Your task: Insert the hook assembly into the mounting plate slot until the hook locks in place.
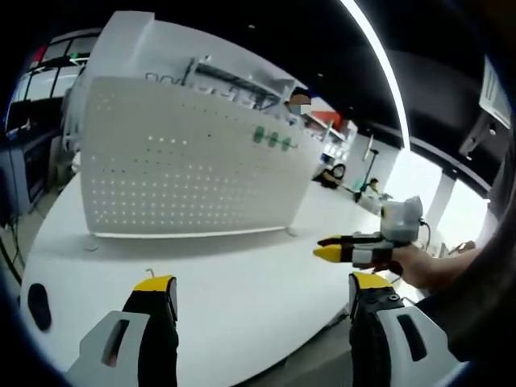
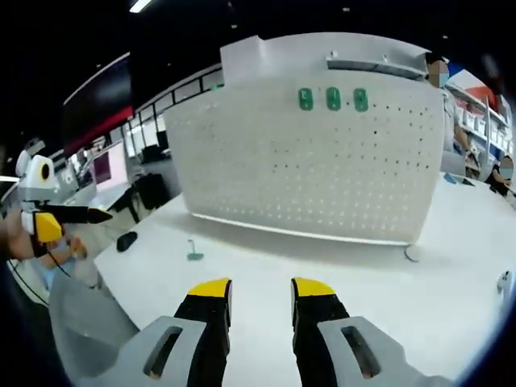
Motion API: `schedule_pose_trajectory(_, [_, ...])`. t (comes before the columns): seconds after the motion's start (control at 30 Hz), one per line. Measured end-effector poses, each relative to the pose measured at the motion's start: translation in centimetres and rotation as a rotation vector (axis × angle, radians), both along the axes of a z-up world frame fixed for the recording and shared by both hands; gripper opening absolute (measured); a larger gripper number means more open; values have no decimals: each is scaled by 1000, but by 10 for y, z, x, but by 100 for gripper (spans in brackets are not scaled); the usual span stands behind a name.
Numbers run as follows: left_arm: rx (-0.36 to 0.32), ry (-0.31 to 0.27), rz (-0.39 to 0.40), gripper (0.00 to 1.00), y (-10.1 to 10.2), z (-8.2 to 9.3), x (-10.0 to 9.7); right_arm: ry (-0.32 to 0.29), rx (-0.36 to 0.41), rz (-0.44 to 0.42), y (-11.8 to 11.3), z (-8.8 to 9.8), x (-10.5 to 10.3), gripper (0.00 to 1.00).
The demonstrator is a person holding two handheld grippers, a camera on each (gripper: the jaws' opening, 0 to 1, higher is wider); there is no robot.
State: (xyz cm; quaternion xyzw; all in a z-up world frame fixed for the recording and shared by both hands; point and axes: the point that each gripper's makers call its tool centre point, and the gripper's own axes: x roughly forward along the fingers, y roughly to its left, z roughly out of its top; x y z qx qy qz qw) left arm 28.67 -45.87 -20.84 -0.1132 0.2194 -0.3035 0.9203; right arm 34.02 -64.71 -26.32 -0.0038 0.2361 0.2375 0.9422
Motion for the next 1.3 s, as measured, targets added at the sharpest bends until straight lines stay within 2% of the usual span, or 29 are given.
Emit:
schedule_pose_trajectory(0.43, [-3, 12, 1, 89, 3, -3, -2, 54, -20, 68, 15, -17, -29, 28])
schedule_pose_trajectory(0.73, [12, 28, 11, 89, 12, -9, -3, 109, -9, 138, 34, -31, -52, 28])
schedule_pose_trajectory(1.03, [22, 54, 9, 89, 15, -19, -7, 118, -14, 166, 39, -32, -52, 28])
schedule_pose_trajectory(1.23, [14, 7, -8, 92, 11, -11, -7, 124, -14, 198, 46, -34, -47, 28])
schedule_pose_trajectory(1.3, [36, 14, -13, 92, 12, -15, -7, 136, -2, 212, 52, -36, -44, 28])
